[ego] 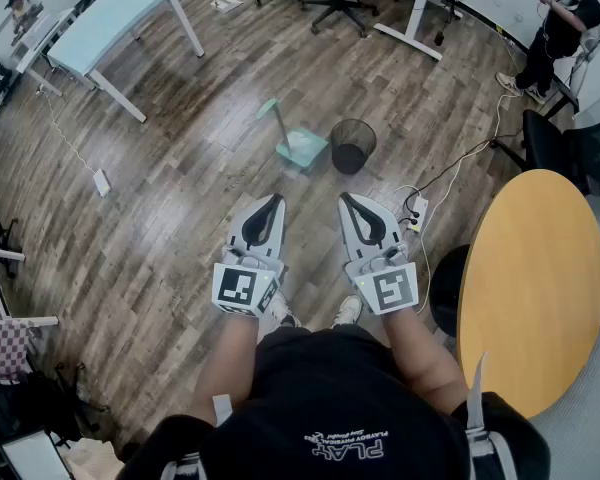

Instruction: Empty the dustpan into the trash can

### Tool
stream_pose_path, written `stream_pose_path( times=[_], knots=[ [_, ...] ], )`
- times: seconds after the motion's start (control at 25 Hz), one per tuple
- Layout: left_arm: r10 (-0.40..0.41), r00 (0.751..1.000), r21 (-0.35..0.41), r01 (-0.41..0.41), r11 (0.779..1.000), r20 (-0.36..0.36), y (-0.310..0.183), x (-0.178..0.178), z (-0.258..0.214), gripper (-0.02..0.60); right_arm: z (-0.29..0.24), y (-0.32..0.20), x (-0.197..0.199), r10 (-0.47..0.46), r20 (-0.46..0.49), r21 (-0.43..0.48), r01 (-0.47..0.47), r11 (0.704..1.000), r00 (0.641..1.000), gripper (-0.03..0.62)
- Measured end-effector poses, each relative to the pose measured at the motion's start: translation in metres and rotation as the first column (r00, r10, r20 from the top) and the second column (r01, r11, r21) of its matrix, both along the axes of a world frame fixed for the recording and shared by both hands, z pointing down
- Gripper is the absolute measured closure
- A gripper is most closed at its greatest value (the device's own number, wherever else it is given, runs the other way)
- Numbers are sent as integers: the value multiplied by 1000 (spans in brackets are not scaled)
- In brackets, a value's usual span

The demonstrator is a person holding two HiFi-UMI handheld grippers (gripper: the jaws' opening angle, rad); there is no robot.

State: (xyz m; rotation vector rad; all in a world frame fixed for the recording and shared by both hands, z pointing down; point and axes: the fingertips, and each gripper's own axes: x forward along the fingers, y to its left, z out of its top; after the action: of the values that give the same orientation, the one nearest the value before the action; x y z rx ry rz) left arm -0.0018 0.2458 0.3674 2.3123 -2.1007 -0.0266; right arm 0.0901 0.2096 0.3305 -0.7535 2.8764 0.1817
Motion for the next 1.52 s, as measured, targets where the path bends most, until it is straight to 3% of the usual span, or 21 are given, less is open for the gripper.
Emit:
stream_pose_path(
  times=[0.4,0.6,0.8,1.0,1.2,1.52],
  knots=[
    [23,1000,-15,-23,1000,1,13,-35,8,555,13,15,-37,12,-23,-10,-12,1000,1000,571],
    [72,997,-27,-72,997,-4,18,-66,16,555,21,23,-64,41,-9,-29,-41,999,999,569],
    [127,992,-40,-127,991,-8,23,-93,22,555,5,29,-84,84,-5,7,-84,996,996,569],
    [153,988,-37,-154,987,-12,16,-111,25,555,24,27,-95,112,-63,1,-112,994,992,569],
    [154,988,-44,-154,987,-14,-8,-113,31,555,24,4,-101,106,-47,-7,-107,994,993,569],
    [125,992,-74,-125,989,-13,-87,-116,39,555,30,-79,-109,81,-20,-32,-82,996,996,569]
  ],
)
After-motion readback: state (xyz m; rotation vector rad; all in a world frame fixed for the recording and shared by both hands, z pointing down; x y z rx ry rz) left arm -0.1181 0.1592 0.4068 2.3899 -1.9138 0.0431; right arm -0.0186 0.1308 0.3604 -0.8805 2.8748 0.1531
